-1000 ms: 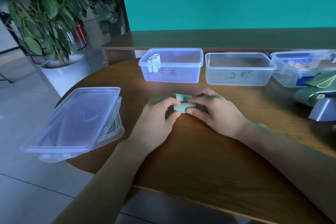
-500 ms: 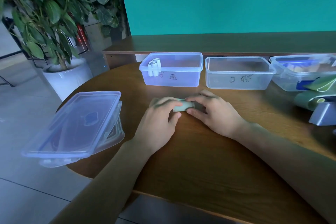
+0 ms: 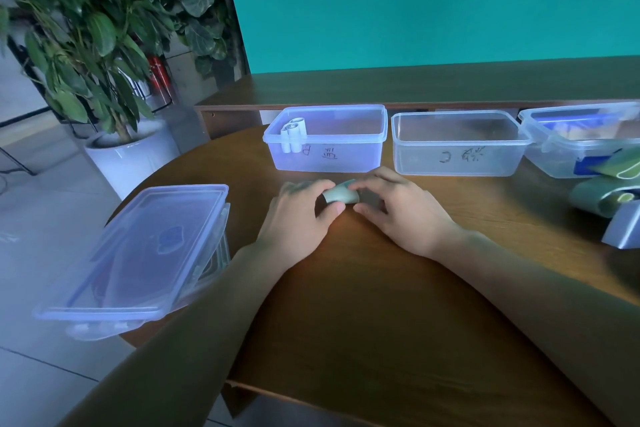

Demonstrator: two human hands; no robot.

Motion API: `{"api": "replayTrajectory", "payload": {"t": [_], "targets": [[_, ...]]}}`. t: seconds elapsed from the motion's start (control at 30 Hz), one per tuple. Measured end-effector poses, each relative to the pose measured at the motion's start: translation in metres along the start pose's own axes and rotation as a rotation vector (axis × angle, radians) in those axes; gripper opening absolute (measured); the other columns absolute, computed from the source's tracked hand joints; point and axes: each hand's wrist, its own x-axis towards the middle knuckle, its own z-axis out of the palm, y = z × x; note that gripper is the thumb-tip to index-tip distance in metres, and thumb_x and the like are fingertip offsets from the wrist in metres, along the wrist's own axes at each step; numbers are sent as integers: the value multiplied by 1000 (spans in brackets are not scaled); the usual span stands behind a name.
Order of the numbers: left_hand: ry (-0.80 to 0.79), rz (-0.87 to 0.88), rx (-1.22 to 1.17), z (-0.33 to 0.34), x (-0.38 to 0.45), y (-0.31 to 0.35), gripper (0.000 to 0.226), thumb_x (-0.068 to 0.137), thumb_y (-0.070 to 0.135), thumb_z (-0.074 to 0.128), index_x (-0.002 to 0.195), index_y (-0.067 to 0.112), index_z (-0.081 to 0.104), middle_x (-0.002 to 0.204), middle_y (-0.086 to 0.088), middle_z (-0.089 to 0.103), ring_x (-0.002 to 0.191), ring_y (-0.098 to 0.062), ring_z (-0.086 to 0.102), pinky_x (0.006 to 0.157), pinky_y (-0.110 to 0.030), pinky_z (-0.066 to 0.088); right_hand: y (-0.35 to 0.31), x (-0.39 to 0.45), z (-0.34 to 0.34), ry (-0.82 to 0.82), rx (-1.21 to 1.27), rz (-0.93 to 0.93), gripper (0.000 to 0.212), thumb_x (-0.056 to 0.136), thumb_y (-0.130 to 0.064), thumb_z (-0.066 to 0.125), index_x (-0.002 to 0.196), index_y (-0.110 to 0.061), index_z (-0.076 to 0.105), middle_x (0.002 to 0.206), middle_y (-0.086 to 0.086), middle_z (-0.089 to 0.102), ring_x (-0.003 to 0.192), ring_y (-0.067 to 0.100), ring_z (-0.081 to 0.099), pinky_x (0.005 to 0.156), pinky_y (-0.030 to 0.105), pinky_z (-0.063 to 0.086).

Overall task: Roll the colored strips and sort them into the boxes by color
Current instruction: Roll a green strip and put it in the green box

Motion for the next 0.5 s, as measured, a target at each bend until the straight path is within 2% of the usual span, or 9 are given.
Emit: {"api": "replayTrajectory", "payload": {"t": [0.13, 0.23, 0.3, 0.4, 0.47, 0.5], "targets": [[6, -45, -74, 3, 10, -1, 28, 92, 39, 67, 118, 29, 65, 103, 13, 67, 97, -13, 58, 90, -37, 50, 5, 8, 3, 0, 11, 23, 35, 102, -37, 56, 137, -38, 55, 127, -15, 46, 80, 3, 44, 76, 30, 45], [-7, -140, -178, 1, 14, 2, 24, 91, 34, 68, 115, 29, 67, 96, 15, 67, 89, -4, 60, 80, -15, 45, 8, 15, 3, 11, 59, 29, 30, 101, -40, 58, 131, -39, 58, 127, -18, 46, 78, -2, 50, 77, 32, 47], [-15, -185, -242, -1, 14, 4, 23, 92, 31, 68, 115, 29, 68, 93, 17, 66, 87, 0, 60, 75, -8, 39, 8, 18, 3, 19, 100, 14, 26, 100, -41, 60, 125, -39, 58, 127, -19, 48, 83, -3, 53, 80, 34, 51], [11, -211, -353, -3, 11, 5, 22, 92, 28, 69, 114, 29, 70, 95, 16, 69, 89, 1, 63, 80, -16, 45, 10, 19, 4, 59, 224, 21, 28, 97, -42, 65, 123, -39, 54, 123, -19, 57, 93, 1, 63, 85, 35, 54], [31, -220, -432, -3, 8, 6, 21, 92, 27, 69, 113, 30, 71, 97, 16, 71, 91, 0, 65, 84, -21, 50, 9, 16, 1, 88, 418, 59, 38, 92, -42, 71, 126, -33, 57, 118, -17, 65, 96, 0, 66, 85, 20, 51], [42, -222, -476, -4, 6, 6, 21, 91, 27, 70, 112, 30, 71, 98, 17, 72, 92, 0, 66, 86, -24, 52, 7, 14, -1, 87, 528, 86, 46, 88, -44, 74, 129, -30, 59, 117, -16, 68, 98, -1, 67, 80, 13, 49]]}}
